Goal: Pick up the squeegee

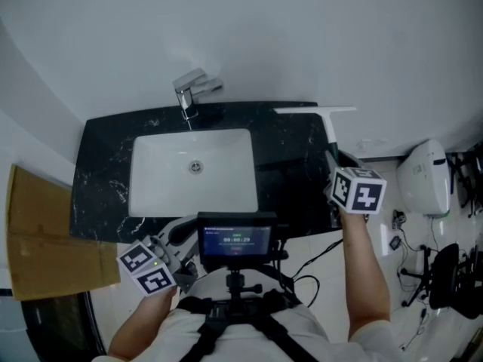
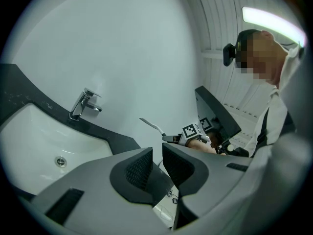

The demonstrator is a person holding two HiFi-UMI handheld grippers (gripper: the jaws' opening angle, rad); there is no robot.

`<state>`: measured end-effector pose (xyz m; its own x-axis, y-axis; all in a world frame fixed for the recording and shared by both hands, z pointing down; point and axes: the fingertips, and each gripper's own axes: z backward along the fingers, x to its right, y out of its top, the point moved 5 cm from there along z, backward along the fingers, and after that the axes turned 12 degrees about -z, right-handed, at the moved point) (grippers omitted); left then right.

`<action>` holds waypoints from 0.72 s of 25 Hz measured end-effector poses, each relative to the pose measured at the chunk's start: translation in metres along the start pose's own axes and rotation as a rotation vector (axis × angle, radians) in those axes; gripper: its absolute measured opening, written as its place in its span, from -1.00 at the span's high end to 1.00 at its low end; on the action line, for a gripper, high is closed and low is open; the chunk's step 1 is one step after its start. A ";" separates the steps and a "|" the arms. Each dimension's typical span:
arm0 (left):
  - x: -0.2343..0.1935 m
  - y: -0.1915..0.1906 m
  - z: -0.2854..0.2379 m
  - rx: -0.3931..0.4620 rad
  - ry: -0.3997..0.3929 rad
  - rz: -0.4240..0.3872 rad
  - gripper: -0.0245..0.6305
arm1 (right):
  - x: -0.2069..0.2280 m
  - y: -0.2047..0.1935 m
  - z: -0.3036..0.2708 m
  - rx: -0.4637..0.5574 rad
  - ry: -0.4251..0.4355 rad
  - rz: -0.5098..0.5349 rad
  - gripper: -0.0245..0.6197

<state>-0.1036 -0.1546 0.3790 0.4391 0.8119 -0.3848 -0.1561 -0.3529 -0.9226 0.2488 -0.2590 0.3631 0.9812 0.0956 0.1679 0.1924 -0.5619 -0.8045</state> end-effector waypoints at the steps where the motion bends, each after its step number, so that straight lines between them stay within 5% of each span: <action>1: -0.001 0.001 0.000 -0.001 -0.001 -0.003 0.75 | 0.001 0.002 0.001 0.001 0.000 0.001 0.66; 18: -0.006 0.008 0.002 0.008 0.007 0.001 0.75 | -0.001 0.008 0.015 0.006 0.004 -0.016 0.66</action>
<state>-0.1095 -0.1608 0.3743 0.4449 0.8083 -0.3857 -0.1641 -0.3498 -0.9224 0.2501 -0.2515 0.3483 0.9778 0.1018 0.1832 0.2087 -0.5554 -0.8050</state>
